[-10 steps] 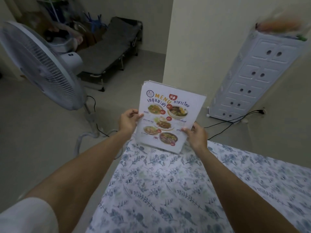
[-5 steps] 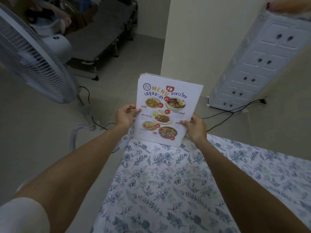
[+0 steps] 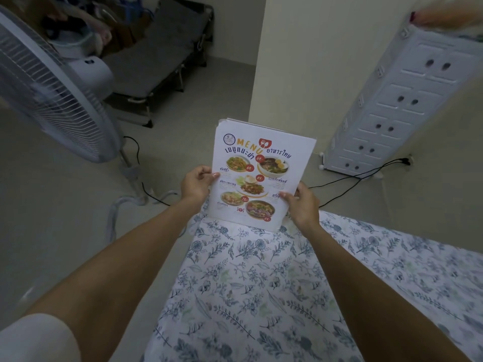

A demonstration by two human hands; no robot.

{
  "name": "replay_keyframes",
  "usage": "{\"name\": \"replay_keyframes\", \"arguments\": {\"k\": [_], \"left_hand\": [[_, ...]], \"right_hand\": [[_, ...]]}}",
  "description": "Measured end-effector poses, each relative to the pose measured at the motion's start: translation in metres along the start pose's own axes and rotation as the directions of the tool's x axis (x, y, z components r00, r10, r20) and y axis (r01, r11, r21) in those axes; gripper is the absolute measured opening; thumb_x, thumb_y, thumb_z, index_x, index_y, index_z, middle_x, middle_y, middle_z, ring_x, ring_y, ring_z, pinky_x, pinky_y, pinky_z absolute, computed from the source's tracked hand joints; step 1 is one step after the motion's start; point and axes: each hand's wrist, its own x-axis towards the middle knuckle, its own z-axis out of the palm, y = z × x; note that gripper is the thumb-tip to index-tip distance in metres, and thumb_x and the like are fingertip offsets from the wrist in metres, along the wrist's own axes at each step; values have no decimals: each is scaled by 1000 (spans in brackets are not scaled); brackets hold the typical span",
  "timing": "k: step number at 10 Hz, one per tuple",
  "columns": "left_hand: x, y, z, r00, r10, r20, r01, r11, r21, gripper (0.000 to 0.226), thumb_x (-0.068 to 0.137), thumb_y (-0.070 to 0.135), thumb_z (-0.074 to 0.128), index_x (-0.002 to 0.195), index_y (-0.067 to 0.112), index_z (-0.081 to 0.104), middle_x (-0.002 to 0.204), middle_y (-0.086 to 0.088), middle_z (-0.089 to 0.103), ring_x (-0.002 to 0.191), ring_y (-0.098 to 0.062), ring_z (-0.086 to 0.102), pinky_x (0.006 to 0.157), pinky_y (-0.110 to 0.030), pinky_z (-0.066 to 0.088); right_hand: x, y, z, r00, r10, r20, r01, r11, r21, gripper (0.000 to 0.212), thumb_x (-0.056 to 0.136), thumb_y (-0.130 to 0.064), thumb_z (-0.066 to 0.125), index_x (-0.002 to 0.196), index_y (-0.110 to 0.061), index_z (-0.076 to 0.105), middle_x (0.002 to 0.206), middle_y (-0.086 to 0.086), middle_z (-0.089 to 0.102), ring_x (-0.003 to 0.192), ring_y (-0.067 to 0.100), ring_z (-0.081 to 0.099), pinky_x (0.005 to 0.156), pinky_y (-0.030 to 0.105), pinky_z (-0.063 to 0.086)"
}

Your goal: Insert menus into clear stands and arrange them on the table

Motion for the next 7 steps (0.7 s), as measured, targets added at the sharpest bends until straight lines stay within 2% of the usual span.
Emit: {"name": "replay_keyframes", "arguments": {"k": [2, 3, 4, 5, 6, 7], "left_hand": [[-5, 1, 4, 998, 40, -52, -36, 996, 76, 9, 87, 19, 65, 91, 12, 61, 97, -8, 66, 89, -23, 60, 83, -36, 51], [-14, 2, 5, 989, 133, -60, -106, 939, 327, 25, 92, 27, 59, 107, 8, 63, 108, -11, 70, 96, -27, 65, 88, -38, 53], [-20, 2, 5, 984, 166, 64, -177, 883, 436, 35, 95, 27, 54, 123, 7, 55, 120, -12, 67, 108, -30, 64, 95, -43, 52], [-24, -1, 3, 964, 107, 245, -233, 785, 574, 58, 95, 25, 53, 145, 8, 28, 146, -14, 47, 134, -34, 45, 110, -51, 39], [-30, 2, 1, 964, 62, 257, -232, 667, 708, 72, 95, 31, 51, 151, 9, 11, 161, -12, 19, 148, -37, 15, 120, -55, 15], [-47, 9, -1, 967, 48, 252, -243, 488, 838, 79, 96, 40, 45, 153, 10, 0, 163, -11, 0, 148, -38, -5, 118, -55, -2]], "right_hand": [[-2, 0, 0, 1000, -12, 15, 13, 998, -63, 25, 90, -16, 63, 112, -5, 60, 114, 10, 70, 86, 16, 63, 63, 21, 48], [-7, 0, -3, 998, -45, 33, 51, 973, -224, 31, 92, -26, 61, 111, -3, 57, 111, 15, 69, 89, 23, 64, 69, 34, 52], [-10, -2, -6, 997, -56, 57, 71, 945, -321, 37, 92, -32, 60, 113, -3, 53, 114, 16, 68, 97, 30, 63, 75, 40, 54], [-13, -5, -12, 992, -23, 125, 77, 889, -451, 50, 89, -40, 61, 120, -4, 46, 125, 17, 60, 116, 36, 53, 89, 48, 51], [-18, -11, -18, 985, -28, 168, 116, 833, -541, 59, 87, -46, 61, 126, -4, 44, 130, 18, 55, 122, 37, 47, 98, 49, 45], [-27, -17, -29, 978, -70, 197, 185, 731, -657, 68, 85, -53, 58, 131, -7, 42, 135, 16, 50, 125, 35, 43, 106, 49, 37]]}}
